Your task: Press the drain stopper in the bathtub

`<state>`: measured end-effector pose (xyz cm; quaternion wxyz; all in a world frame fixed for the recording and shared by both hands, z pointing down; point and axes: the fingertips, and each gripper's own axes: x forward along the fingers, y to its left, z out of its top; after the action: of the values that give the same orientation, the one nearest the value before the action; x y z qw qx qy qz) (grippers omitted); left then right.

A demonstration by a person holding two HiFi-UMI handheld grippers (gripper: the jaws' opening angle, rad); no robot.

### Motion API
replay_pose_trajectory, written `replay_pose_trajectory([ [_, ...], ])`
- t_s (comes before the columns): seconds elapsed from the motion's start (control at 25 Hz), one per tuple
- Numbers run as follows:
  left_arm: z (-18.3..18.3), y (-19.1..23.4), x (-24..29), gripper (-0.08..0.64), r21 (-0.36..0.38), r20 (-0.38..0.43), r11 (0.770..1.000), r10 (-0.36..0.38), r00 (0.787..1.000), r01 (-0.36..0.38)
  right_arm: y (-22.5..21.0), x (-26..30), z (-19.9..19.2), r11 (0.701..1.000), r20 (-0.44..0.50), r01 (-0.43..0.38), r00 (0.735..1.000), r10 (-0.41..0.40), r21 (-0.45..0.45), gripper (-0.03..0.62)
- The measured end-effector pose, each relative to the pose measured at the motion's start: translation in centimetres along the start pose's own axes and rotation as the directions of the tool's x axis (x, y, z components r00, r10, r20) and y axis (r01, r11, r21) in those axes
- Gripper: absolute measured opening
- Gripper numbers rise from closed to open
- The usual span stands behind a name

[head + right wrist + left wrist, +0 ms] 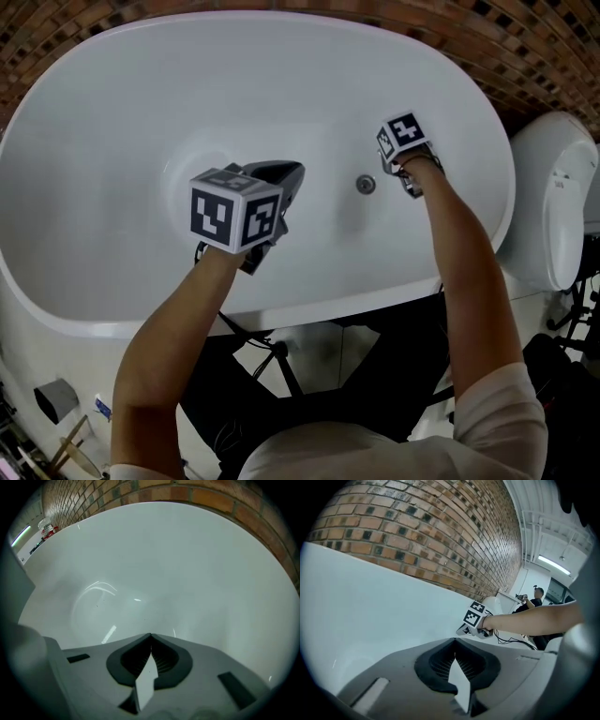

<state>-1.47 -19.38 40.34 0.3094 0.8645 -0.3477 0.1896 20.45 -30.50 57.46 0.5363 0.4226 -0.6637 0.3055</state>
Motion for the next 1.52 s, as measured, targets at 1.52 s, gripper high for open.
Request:
replay_pose_trajectory([
  [1.52, 3.6, -7.4, -13.2, 0.008, 0.041, 0.238, 0.994, 0.087, 0.967, -0.099, 4.7, -21.6, 2.0, 0.997, 0.281, 0.072, 0.957, -0.066, -0.011, 0.015],
])
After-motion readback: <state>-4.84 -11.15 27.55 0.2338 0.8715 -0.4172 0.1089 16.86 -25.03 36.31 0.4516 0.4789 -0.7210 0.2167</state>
